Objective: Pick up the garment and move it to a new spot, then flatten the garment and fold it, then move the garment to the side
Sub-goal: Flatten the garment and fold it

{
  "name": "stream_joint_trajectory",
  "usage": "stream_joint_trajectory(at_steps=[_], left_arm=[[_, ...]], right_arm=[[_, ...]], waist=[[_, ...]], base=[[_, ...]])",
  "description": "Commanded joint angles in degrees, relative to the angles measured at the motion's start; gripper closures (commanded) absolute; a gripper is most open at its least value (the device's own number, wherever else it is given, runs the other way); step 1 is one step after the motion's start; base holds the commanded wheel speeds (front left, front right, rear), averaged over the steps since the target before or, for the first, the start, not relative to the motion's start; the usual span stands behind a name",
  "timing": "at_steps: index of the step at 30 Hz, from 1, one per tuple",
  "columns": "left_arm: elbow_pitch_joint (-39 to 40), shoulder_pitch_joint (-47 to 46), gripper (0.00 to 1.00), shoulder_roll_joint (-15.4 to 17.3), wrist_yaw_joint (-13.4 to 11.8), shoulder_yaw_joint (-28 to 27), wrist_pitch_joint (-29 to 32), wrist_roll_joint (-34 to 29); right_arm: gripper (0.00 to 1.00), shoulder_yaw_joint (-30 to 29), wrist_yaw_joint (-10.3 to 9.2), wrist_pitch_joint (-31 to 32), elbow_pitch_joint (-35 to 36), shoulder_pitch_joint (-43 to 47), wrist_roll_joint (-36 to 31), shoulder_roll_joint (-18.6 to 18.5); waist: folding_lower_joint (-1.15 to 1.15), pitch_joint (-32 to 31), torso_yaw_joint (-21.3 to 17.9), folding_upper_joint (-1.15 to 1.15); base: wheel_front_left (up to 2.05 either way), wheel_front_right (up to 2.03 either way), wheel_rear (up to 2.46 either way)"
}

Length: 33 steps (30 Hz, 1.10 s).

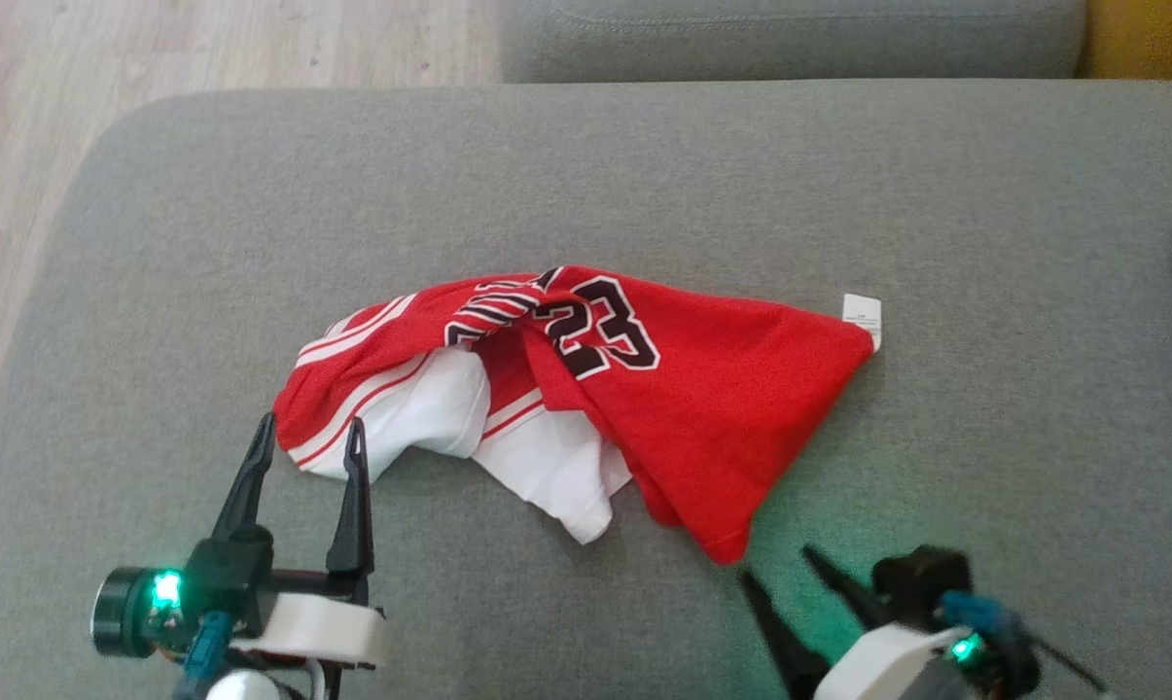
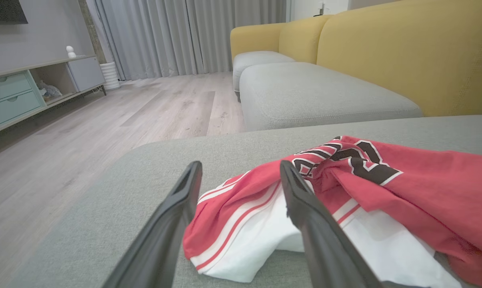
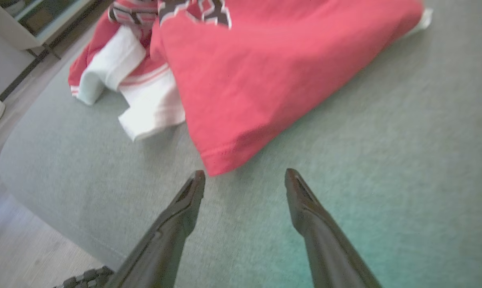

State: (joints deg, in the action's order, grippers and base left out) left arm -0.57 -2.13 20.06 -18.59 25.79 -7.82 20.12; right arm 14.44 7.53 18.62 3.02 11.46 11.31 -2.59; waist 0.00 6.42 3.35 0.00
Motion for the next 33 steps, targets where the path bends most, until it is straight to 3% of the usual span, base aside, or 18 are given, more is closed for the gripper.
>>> stream_joint_trajectory(at_steps=[1,12,13,14,20,28,33], left_arm=[[1.6,-3.1,0.0,0.8,0.1,-2.2,-0.3,0.4],[-0.5,-5.0,0.0,-0.8,0.9,-1.5,-1.9,1.3],[-0.6,-5.1,0.0,-0.9,0.9,-1.5,-2.1,1.3],[-0.8,-5.3,0.0,-1.1,0.9,-1.4,-2.2,1.4],[-1.4,-5.8,0.0,-1.7,1.2,-1.1,-3.0,1.7],[-2.0,-5.6,0.0,-2.0,1.2,-1.2,-3.8,2.4],[-2.3,-6.1,0.0,-2.5,1.5,-0.7,-4.0,2.6]], right_arm=[[0.0,1.7,-0.04,0.0,1.4,-1.9,0.2,-0.3],[0.0,6.4,-0.04,-5.2,-11.8,-8.7,5.5,-0.3],[0.43,6.6,-0.04,-5.6,-12.7,-9.4,6.1,-0.3],[1.0,6.9,-0.04,-6.0,-13.5,-10.1,6.5,-0.3],[1.0,6.0,-0.04,-8.7,-12.6,-11.5,6.8,-0.3],[1.0,4.2,-0.04,-5.6,2.5,-10.9,4.6,-2.8],[1.0,1.2,-0.04,-3.5,5.7,-14.1,4.2,-4.3]], waist=[[0.0,0.5,0.6,0.0],[0.0,2.4,2.5,0.0],[0.0,2.5,2.5,0.0],[0.0,2.6,2.6,0.0],[0.0,2.7,3.1,0.0],[0.0,2.8,2.0,0.0],[0.0,2.9,2.1,0.0]], base=[[0.0,0.0,0.0],[0.0,0.0,0.0],[0.0,0.0,0.0],[0.0,0.0,0.0],[0.0,0.0,0.0],[0.0,0.0,0.0],[0.0,0.0,0.0]])
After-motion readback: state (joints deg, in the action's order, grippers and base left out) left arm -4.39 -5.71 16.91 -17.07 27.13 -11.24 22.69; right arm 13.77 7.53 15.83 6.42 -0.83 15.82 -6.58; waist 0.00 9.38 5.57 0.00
